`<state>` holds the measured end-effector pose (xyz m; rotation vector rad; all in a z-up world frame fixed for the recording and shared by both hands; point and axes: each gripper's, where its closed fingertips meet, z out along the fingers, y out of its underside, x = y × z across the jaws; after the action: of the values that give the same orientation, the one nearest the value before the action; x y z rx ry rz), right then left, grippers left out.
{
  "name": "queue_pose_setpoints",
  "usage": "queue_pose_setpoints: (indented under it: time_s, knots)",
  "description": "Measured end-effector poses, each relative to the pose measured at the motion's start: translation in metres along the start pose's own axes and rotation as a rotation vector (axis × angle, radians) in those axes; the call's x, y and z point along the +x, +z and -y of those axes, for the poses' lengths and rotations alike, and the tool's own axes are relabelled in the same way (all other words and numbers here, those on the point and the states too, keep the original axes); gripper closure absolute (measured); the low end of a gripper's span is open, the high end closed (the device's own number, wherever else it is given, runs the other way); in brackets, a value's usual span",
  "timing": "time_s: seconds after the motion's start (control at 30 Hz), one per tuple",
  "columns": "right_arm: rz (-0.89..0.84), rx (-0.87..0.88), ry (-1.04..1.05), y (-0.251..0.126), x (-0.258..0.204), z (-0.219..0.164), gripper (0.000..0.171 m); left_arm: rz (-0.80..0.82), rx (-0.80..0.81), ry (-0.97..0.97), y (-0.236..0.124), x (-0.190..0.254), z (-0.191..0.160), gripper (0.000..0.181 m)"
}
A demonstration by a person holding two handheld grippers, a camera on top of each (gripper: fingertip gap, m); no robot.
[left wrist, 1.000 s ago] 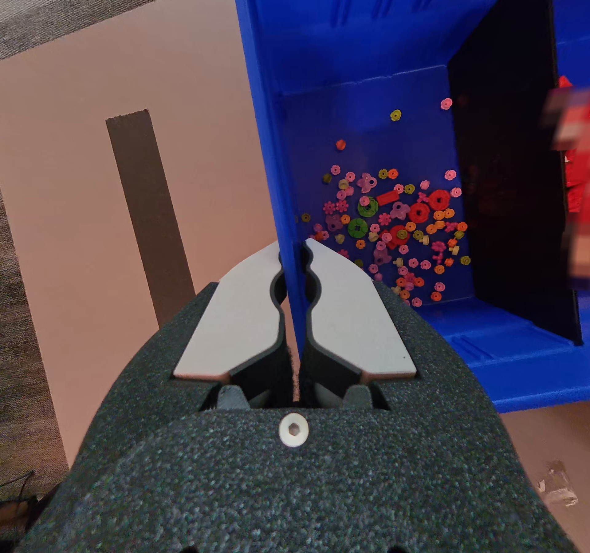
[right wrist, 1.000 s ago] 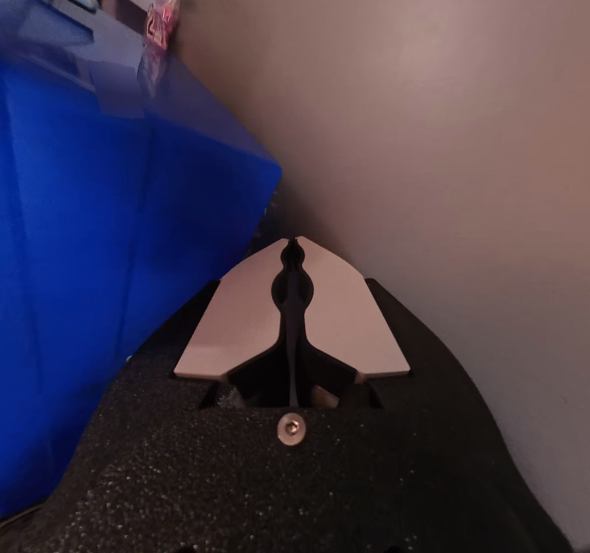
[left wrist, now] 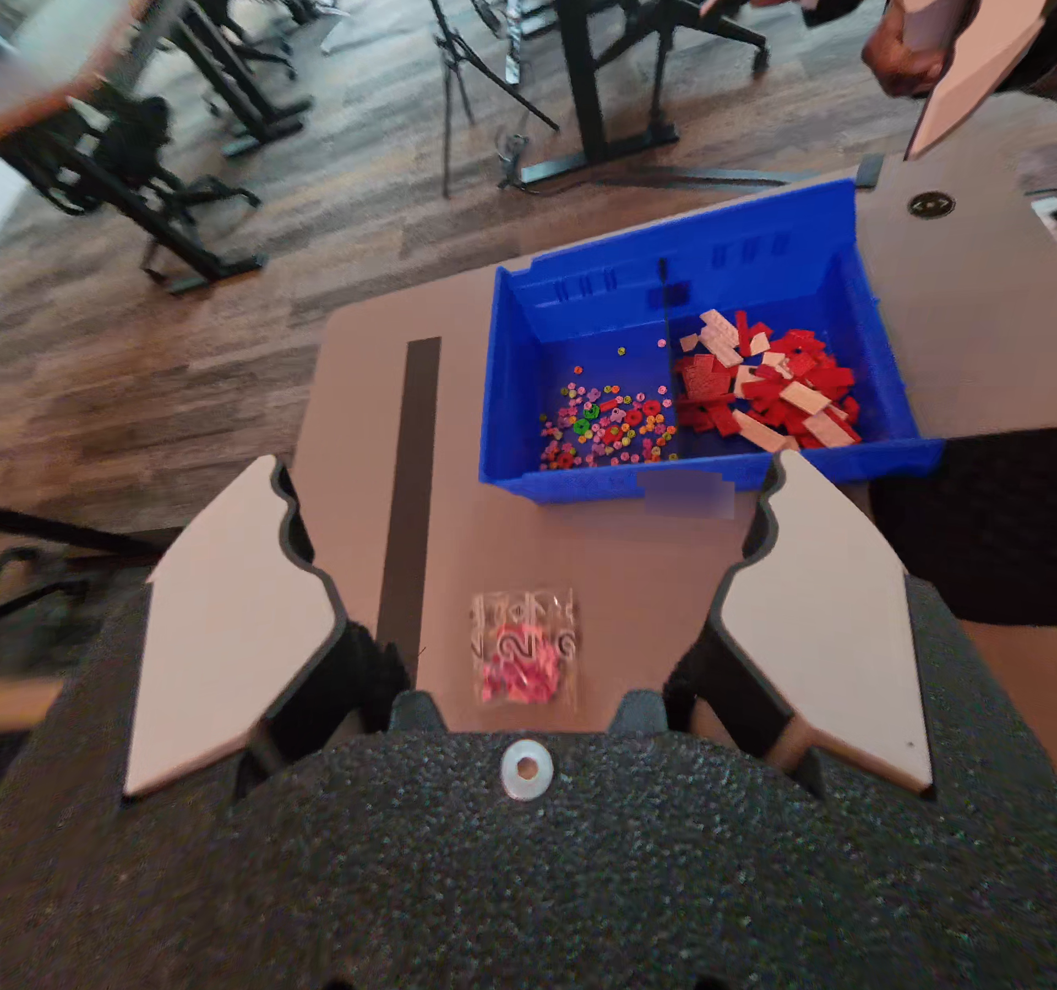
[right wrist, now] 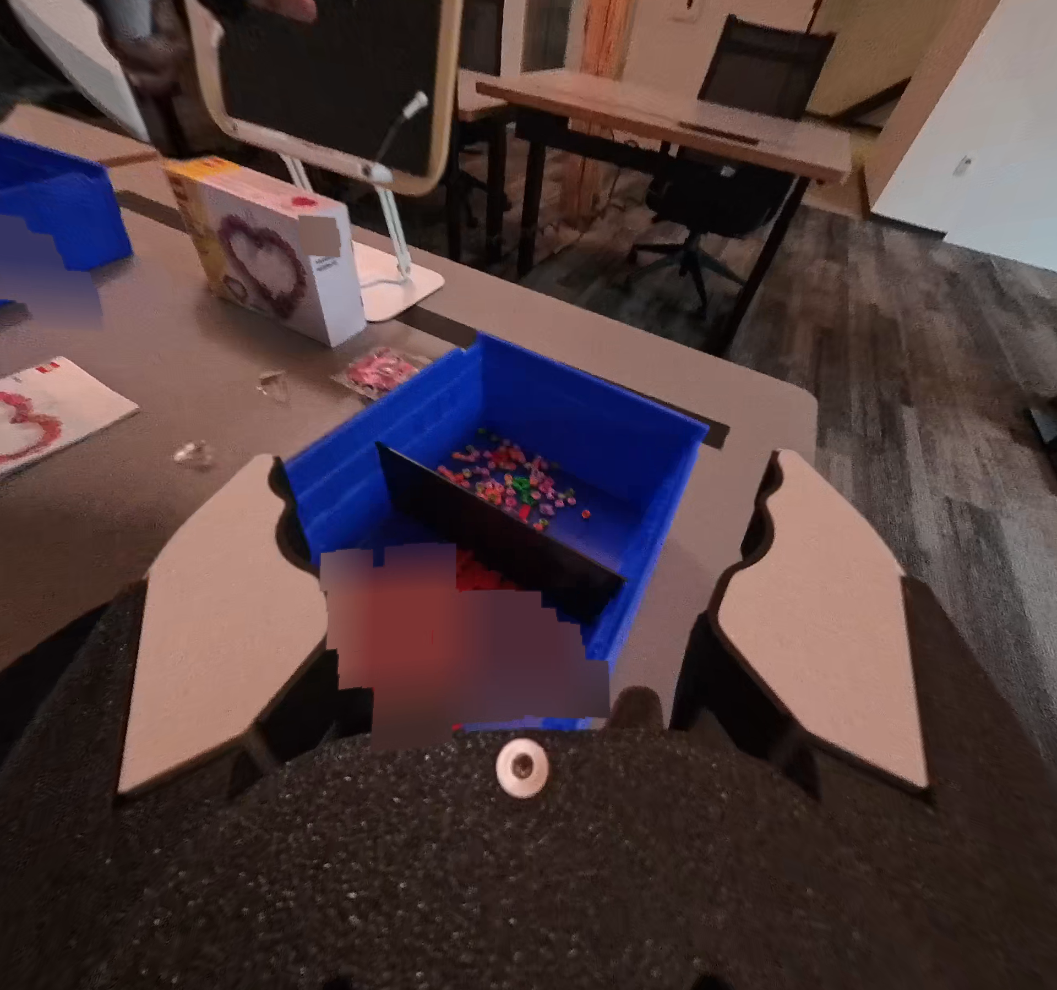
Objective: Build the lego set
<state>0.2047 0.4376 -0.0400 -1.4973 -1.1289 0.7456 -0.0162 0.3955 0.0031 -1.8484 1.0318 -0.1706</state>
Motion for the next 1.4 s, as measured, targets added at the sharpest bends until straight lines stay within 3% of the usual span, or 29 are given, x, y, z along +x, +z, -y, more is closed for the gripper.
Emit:
queue_pose_setpoints:
  time_s: [0.1,0.23,0.33,0.47,0.53,0.57,0.67,0.77,0.87,0.93,0.97,1.23,1.3,1.4]
  knots:
    - [0.055,0.106,0.026,0.0,-0.052,0.027,0.026,0.108,0.028,-0.018,-0.074,0.025,-0.005,0.035]
    - [0.142,0.071,-0.027,0.021,-0.128,0.035,0.034,0.237,-0.024,-0.025,-0.166,0.062,-0.049,0.036]
    - [0.267,-0.097,-0.071,0.047,-0.197,0.015,0.033,0.317,-0.088,-0.085,-0.218,0.096,-0.102,0.036]
    - [0.279,-0.367,-0.179,0.095,-0.255,-0.032,0.036,0.44,-0.182,-0.154,-0.266,0.146,-0.181,0.038]
    - [0.294,-0.431,-0.169,0.124,-0.273,-0.051,0.05,0.481,-0.184,-0.222,-0.279,0.17,-0.215,0.039]
    - [0.317,-0.439,-0.141,0.137,-0.281,-0.059,0.068,0.5,-0.145,-0.273,-0.283,0.179,-0.226,0.041]
    - [0.345,-0.541,-0.052,0.17,-0.285,-0.088,0.094,0.537,0.019,-0.419,-0.287,0.202,-0.247,0.05]
    - [0.293,-0.664,-0.09,0.191,-0.276,-0.12,0.107,0.596,0.023,-0.433,-0.287,0.211,-0.269,0.054]
    - [0.314,-0.678,-0.02,0.206,-0.279,-0.132,0.125,0.597,0.003,-0.42,-0.283,0.217,-0.283,0.056]
    - [0.36,-0.712,-0.005,0.21,-0.284,-0.139,0.165,0.572,0.003,-0.414,-0.28,0.219,-0.286,0.056]
    - [0.375,-0.71,-0.014,0.211,-0.286,-0.137,0.171,0.581,0.011,-0.415,-0.281,0.217,-0.286,0.056]
    - [0.302,-0.559,-0.132,0.273,-0.262,-0.086,0.169,0.607,0.135,-0.446,-0.297,0.21,-0.284,0.064]
    - [0.311,-0.575,-0.125,0.287,-0.259,-0.091,0.151,0.613,0.134,-0.455,-0.299,0.209,-0.287,0.065]
    - [0.335,-0.637,-0.093,0.295,-0.258,-0.107,0.139,0.631,0.119,-0.441,-0.302,0.208,-0.289,0.066]
